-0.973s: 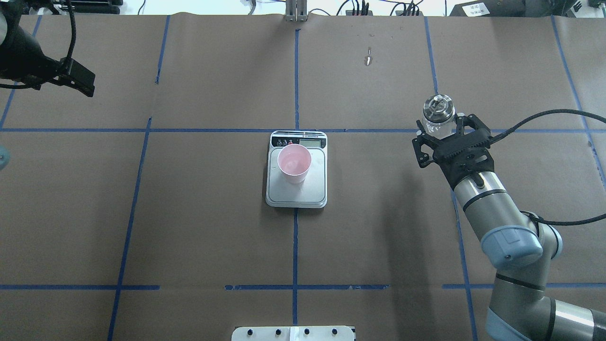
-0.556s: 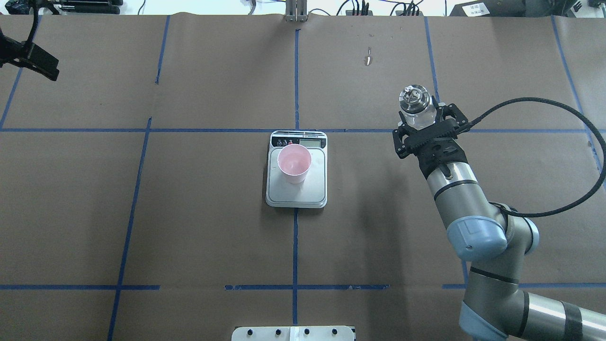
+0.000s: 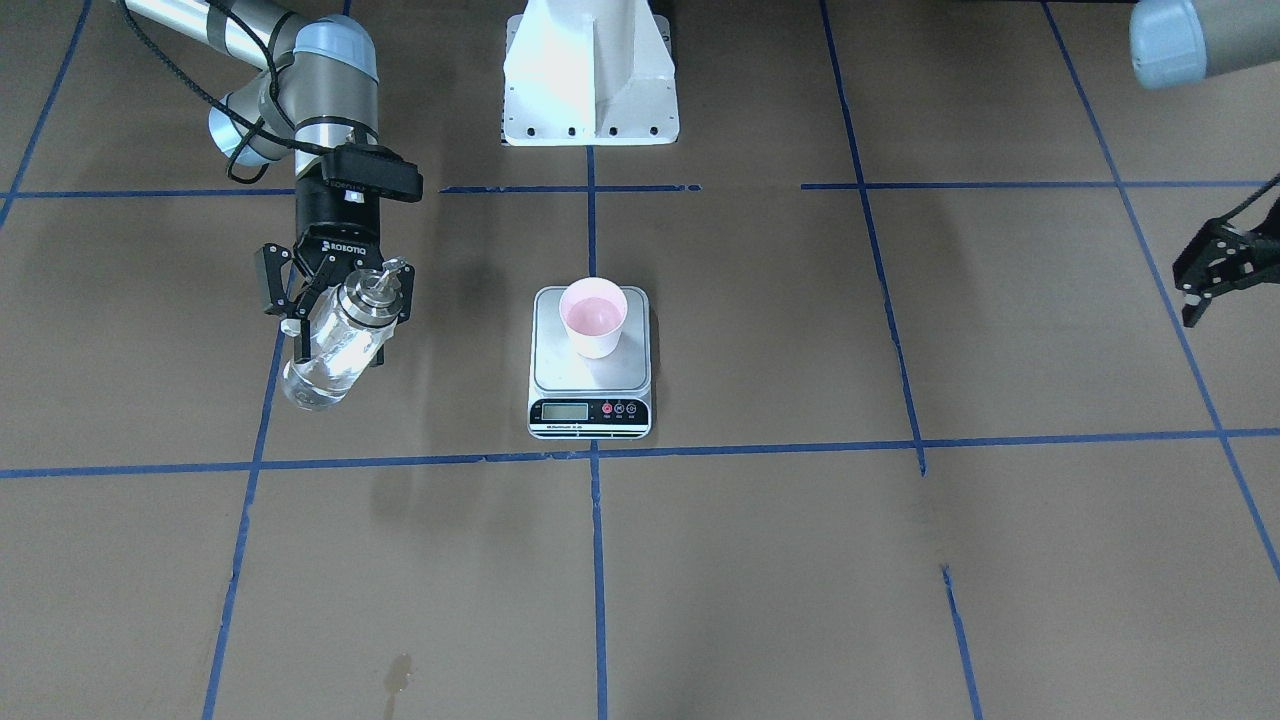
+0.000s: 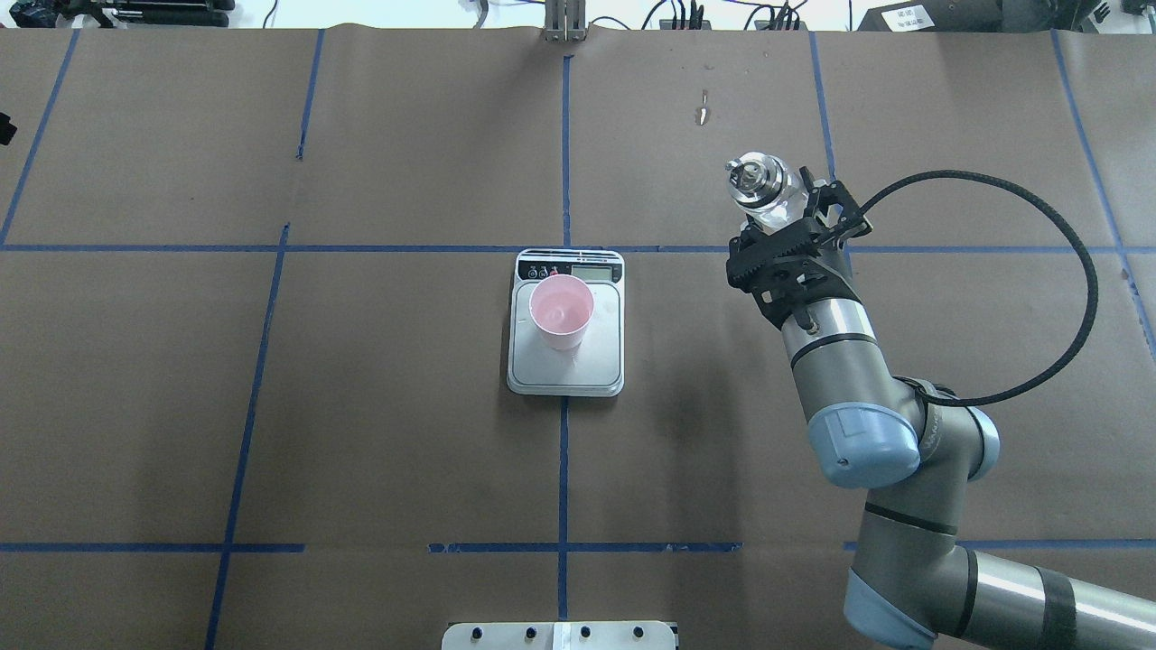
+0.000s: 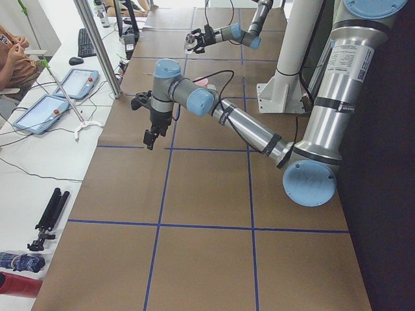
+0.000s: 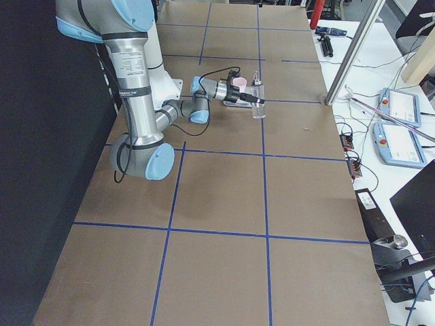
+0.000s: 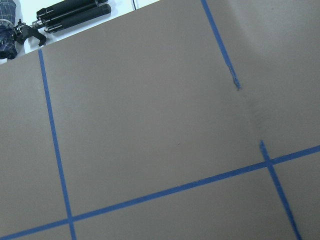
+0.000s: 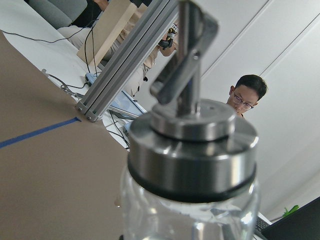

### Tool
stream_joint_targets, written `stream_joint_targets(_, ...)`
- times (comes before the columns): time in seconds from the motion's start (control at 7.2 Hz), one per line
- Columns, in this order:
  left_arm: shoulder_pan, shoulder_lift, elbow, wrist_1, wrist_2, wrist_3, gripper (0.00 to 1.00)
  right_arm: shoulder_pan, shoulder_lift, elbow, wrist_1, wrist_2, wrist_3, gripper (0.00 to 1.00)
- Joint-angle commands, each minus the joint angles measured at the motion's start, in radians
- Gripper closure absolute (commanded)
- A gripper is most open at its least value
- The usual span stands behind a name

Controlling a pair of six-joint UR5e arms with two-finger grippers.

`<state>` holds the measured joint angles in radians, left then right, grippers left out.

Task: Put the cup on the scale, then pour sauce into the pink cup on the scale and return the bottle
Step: 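Lift the bottle with the right gripper and carry it toward the scale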

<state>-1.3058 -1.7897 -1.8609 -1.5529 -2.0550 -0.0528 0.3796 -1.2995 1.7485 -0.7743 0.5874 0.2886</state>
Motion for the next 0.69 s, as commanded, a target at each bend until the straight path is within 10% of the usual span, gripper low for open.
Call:
stream_joint_targets(0.0,-0.081,0.007,0.063,-0.027,-0.002,0.239,0.0,-0.011,0.029,-0.02,-0.039,-0.047,-0.075,1.0)
stream_joint_targets(0.56,-0.096,0.013,0.107,-0.029,-0.007,0.255,0.0,-0.05,0.127,-0.159,-0.04,-0.156,-0.202,1.0)
